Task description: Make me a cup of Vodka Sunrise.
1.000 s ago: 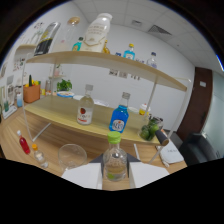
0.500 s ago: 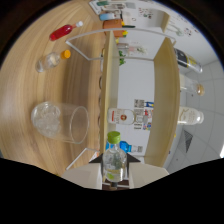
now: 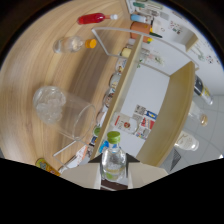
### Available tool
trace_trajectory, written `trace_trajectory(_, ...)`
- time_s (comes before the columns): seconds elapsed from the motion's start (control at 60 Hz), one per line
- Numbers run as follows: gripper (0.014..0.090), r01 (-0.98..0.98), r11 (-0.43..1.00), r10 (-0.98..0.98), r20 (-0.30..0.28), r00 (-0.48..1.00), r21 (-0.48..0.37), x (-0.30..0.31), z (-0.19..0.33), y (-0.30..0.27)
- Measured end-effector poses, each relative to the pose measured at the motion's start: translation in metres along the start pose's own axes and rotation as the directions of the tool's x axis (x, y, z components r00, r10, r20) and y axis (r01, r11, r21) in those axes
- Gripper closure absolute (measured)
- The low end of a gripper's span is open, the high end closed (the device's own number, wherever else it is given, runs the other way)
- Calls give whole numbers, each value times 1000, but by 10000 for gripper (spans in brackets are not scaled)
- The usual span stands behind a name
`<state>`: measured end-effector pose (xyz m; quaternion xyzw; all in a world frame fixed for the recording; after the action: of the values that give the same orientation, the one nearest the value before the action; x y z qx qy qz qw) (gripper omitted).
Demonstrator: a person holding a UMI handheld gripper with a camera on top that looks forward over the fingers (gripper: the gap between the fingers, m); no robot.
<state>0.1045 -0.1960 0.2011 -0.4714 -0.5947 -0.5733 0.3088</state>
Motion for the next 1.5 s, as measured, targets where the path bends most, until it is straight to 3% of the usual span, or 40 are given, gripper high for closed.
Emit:
trace_trajectory(0.15,692,-451,889,452,6,892,81,32,-12,3)
trace_trajectory(0.233,694,-731,666,734,45,677,147,55,-22,8)
trace_trajectory(0.333,692,-941,294,941,121,316,169,65,-30,20)
trace_trajectory(0.45,693,-993,-82,978,199,-64,81,40,-23,28)
trace_trajectory(0.617,694,-940,-327,916,210,-341,-103,-39,2,17)
trace_trajectory(0.8,694,-888,-373,883,190,-428,-269,-119,24,-5)
trace_trajectory(0.933,694,-875,-349,884,192,-426,-335,-154,32,-18)
trace_trajectory(1.2,688,-852,-314,890,183,-418,-420,-181,35,-28)
trace_trajectory(1.5,671,-869,-254,912,193,-361,-426,-186,21,-29)
